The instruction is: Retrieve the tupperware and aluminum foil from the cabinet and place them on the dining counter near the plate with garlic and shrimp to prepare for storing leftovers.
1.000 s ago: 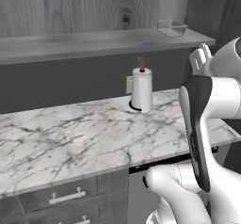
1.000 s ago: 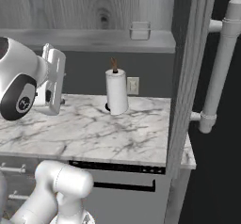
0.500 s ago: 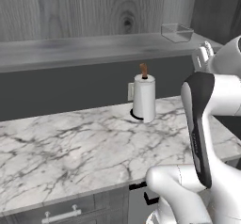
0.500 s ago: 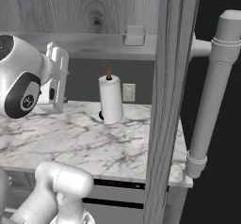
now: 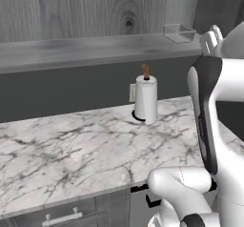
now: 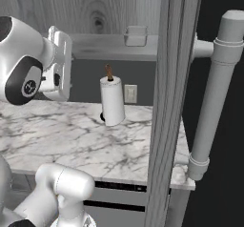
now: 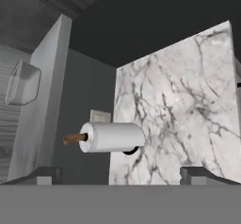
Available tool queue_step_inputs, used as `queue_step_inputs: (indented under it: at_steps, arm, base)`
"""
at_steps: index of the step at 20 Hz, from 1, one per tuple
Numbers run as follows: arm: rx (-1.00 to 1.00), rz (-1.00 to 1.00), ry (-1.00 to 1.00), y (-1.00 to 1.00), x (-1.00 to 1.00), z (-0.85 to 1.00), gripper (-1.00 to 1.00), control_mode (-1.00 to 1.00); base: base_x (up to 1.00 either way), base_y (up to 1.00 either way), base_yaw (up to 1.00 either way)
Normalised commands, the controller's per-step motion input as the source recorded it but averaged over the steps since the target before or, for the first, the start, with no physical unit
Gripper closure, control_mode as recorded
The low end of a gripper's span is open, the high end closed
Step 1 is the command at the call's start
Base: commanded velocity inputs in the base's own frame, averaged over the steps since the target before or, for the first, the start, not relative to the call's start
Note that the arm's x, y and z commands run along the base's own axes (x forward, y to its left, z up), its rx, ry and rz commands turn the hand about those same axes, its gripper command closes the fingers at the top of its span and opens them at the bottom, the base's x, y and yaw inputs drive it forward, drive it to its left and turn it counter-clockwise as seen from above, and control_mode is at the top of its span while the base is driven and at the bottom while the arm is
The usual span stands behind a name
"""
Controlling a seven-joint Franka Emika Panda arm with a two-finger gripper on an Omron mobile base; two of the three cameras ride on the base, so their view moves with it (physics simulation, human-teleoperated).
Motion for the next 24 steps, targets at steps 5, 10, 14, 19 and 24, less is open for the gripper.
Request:
queue_step_inputs:
  at_steps: [5, 10, 14, 19, 24]
  arm:
    - [-0.09, -0.02, 0.00, -0.36, 0.40, 0.05, -1.00, -1.00]
    - [-0.11, -0.02, -0.10, -0.34, 0.01, -0.04, -1.00, -1.00]
    - [-0.33, 0.00, -0.21, -0.11, 0.19, 0.08, -1.00, -1.00]
    - [-0.27, 0.00, -0.24, -0.14, 0.45, 0.05, -1.00, -1.00]
    - [-0.27, 0.00, -0.10, -0.09, 0.55, 0.29, -1.00, -1.00]
  base:
    - [0.00, 0.00, 0.00]
    - [0.00, 0.00, 0.00]
    - [0.00, 0.00, 0.00]
    - [0.00, 0.00, 0.00]
    - [0.00, 0.00, 0.00]
